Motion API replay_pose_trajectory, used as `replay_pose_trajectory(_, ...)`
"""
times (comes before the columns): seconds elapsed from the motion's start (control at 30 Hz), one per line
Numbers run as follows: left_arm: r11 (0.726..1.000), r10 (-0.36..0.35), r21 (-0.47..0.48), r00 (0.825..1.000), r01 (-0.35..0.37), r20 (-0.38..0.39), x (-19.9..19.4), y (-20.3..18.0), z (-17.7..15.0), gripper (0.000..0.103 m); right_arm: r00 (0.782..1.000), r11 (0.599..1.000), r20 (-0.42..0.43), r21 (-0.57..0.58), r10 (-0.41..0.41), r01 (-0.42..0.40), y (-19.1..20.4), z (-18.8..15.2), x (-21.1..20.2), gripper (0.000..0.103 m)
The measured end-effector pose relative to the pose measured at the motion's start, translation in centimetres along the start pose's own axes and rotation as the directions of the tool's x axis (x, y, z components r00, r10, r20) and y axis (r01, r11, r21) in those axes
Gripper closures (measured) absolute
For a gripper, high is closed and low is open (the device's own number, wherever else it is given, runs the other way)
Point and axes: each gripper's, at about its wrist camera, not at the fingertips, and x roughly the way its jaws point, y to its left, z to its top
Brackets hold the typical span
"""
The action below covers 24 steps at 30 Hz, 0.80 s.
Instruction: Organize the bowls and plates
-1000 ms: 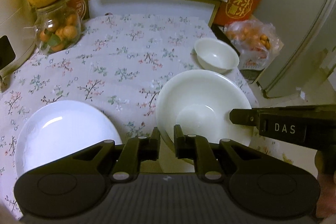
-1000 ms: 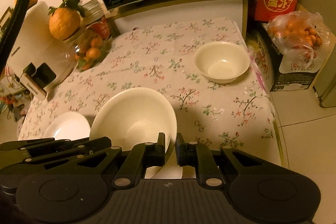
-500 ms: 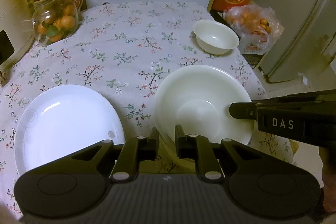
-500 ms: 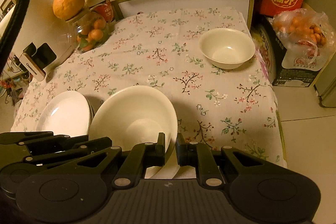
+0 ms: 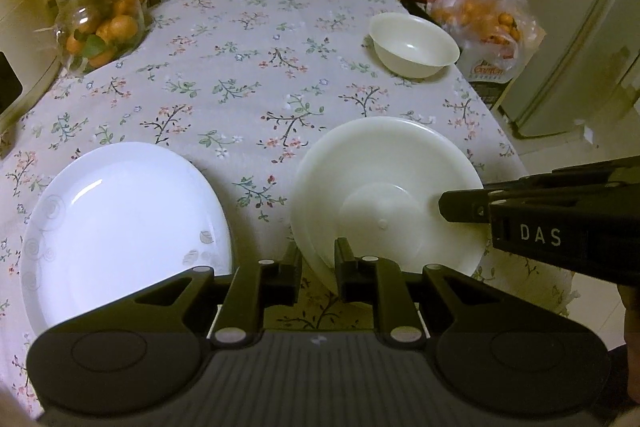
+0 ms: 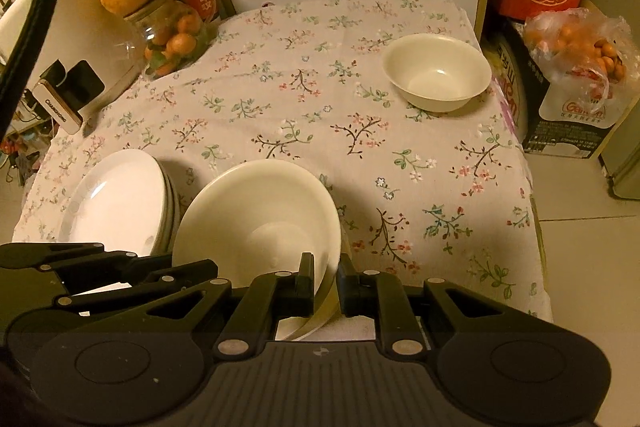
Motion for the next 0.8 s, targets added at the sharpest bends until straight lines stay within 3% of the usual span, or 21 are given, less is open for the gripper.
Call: replay_pose_trajectory(0.8,1.0,0.008,0.006,1.0,-0.008,-0.008,0.23,-0.13,-0.14,0.087,1.0,1.0,-0.012,-0.011,-0.01,0.01,-0.13,-0.11,0.29,0.089)
